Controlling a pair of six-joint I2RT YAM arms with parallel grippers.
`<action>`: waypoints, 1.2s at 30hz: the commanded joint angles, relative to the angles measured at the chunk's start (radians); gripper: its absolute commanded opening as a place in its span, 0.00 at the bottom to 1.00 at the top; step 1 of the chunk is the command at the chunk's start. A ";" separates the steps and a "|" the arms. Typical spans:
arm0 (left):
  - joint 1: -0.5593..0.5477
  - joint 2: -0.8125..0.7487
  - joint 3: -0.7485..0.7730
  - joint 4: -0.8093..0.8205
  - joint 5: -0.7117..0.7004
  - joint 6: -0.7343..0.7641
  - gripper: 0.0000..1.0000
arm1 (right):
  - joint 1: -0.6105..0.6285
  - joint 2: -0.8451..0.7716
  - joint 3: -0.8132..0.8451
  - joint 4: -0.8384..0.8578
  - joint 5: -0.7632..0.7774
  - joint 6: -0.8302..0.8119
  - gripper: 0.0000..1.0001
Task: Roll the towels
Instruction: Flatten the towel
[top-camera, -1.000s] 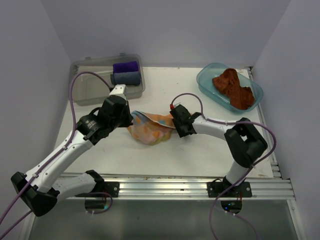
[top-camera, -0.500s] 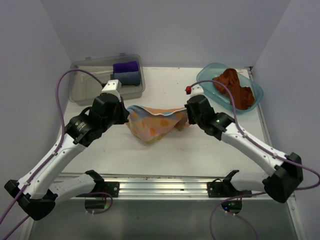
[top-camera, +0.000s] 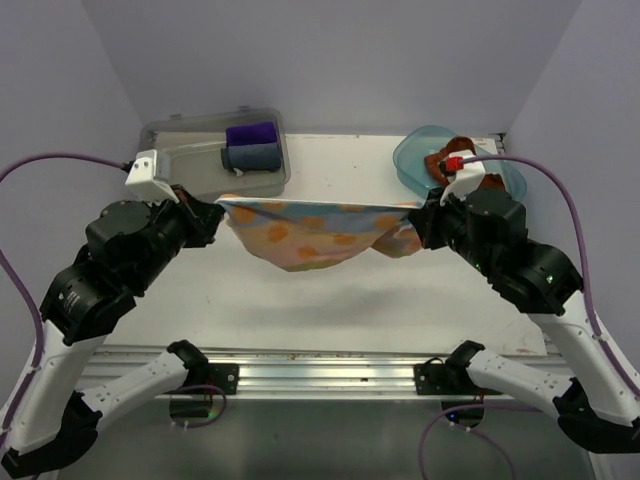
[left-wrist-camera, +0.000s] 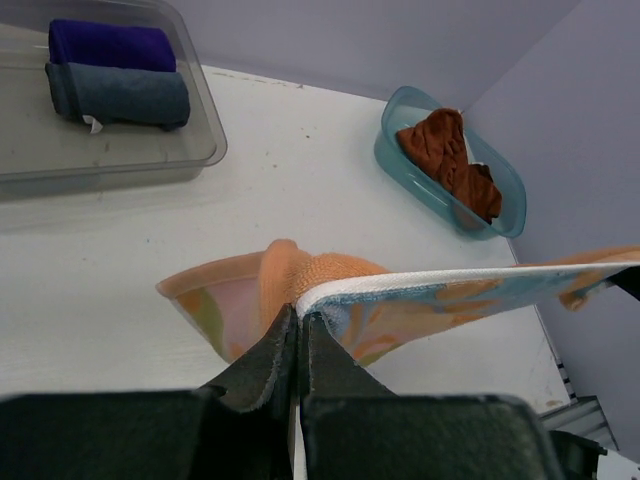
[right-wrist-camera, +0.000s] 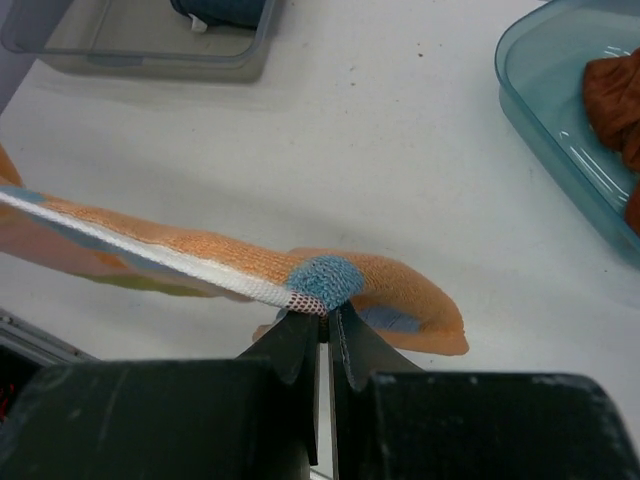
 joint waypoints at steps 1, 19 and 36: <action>0.007 0.018 -0.061 -0.009 0.007 -0.032 0.00 | -0.002 0.052 0.040 -0.135 0.000 0.041 0.00; 0.240 0.634 -0.127 0.136 -0.022 0.011 0.85 | -0.330 0.810 0.169 0.058 -0.145 0.008 0.71; 0.219 0.484 -0.652 0.305 0.133 -0.158 0.68 | -0.330 0.287 -0.540 0.280 -0.161 0.168 0.66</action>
